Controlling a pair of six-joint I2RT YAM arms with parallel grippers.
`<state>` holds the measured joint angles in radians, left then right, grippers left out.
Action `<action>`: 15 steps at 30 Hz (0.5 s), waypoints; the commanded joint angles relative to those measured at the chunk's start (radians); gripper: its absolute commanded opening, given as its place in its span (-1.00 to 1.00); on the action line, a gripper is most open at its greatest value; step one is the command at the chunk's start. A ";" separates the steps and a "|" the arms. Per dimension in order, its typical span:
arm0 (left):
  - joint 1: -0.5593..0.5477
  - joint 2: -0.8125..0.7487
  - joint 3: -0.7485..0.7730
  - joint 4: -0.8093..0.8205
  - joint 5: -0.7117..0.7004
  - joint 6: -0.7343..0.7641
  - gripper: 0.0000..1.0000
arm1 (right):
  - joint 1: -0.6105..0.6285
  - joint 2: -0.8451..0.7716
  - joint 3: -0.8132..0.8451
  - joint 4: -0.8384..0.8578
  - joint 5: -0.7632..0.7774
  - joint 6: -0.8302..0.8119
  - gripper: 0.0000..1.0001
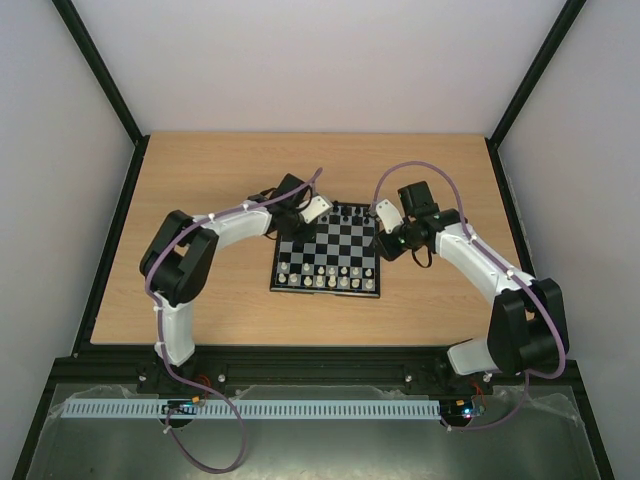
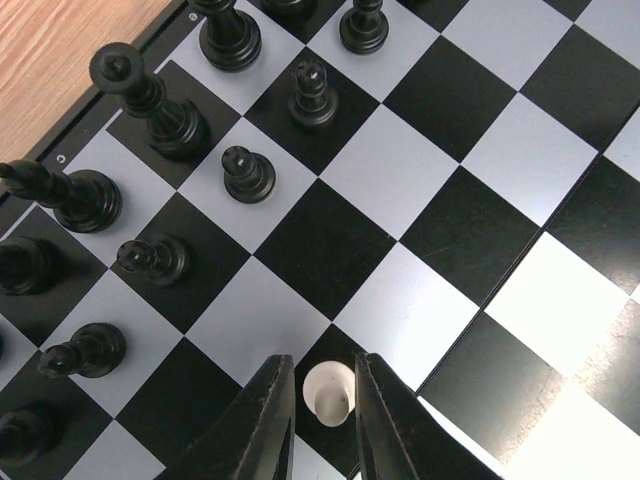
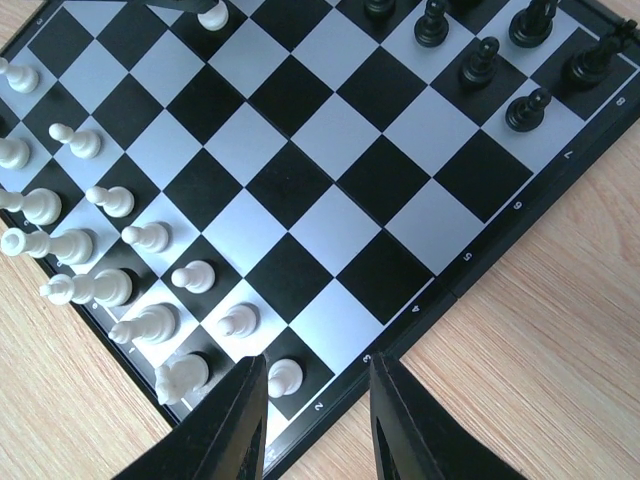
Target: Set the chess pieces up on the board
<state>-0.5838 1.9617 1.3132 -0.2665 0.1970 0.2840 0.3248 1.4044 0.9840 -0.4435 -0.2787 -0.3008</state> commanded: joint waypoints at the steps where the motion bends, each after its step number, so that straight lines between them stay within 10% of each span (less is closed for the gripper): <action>1: -0.009 0.019 0.021 -0.007 -0.018 -0.001 -0.60 | -0.007 -0.025 -0.022 -0.020 -0.005 0.015 -0.42; 15: -0.011 0.025 0.013 -0.017 -0.008 0.008 -0.79 | -0.007 -0.016 -0.022 -0.011 -0.004 0.014 -0.42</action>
<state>-0.5907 1.9774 1.3132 -0.2661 0.1825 0.2867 0.3218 1.4040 0.9722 -0.4427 -0.2787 -0.2974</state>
